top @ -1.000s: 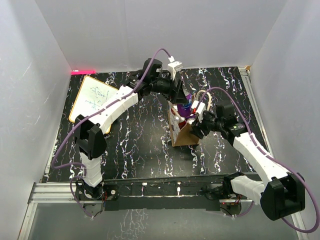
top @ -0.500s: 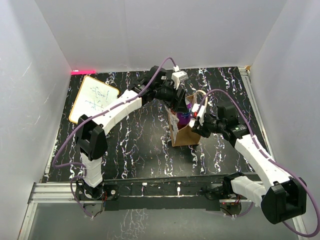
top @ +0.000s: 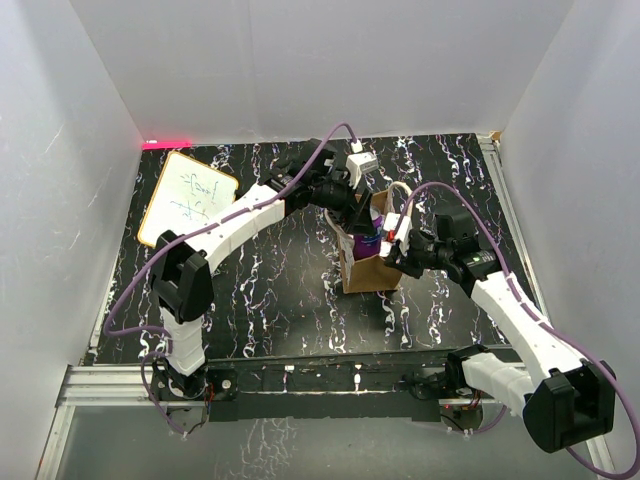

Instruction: Place the beverage into the canvas bag

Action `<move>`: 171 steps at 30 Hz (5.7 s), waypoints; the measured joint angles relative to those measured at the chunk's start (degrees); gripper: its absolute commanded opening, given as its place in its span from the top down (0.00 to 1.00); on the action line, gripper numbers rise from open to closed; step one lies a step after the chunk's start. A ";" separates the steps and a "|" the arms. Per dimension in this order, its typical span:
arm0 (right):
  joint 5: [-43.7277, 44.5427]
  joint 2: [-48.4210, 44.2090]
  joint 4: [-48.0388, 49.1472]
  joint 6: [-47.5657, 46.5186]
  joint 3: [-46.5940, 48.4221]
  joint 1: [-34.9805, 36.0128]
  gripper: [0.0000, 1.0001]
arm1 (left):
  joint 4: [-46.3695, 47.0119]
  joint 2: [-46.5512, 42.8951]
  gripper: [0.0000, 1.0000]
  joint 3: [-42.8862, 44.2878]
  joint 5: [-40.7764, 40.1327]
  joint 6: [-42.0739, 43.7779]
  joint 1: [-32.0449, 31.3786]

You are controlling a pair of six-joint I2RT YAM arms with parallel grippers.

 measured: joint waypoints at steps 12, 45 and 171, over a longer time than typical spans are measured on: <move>-0.50 -0.68 -0.22 0.02 -0.44 0.00 0.92 | 0.48 -0.55 1.00 -0.63 2.29 0.74 -0.04; -1.01 -2.12 -1.29 0.20 -1.05 -0.02 0.92 | 7.58 -0.70 1.00 -4.13 10.16 -2.82 -0.85; -5.62 -2.80 -4.24 1.70 -1.53 0.00 0.92 | -30.60 10.10 0.17 4.33 19.37 62.77 -2.95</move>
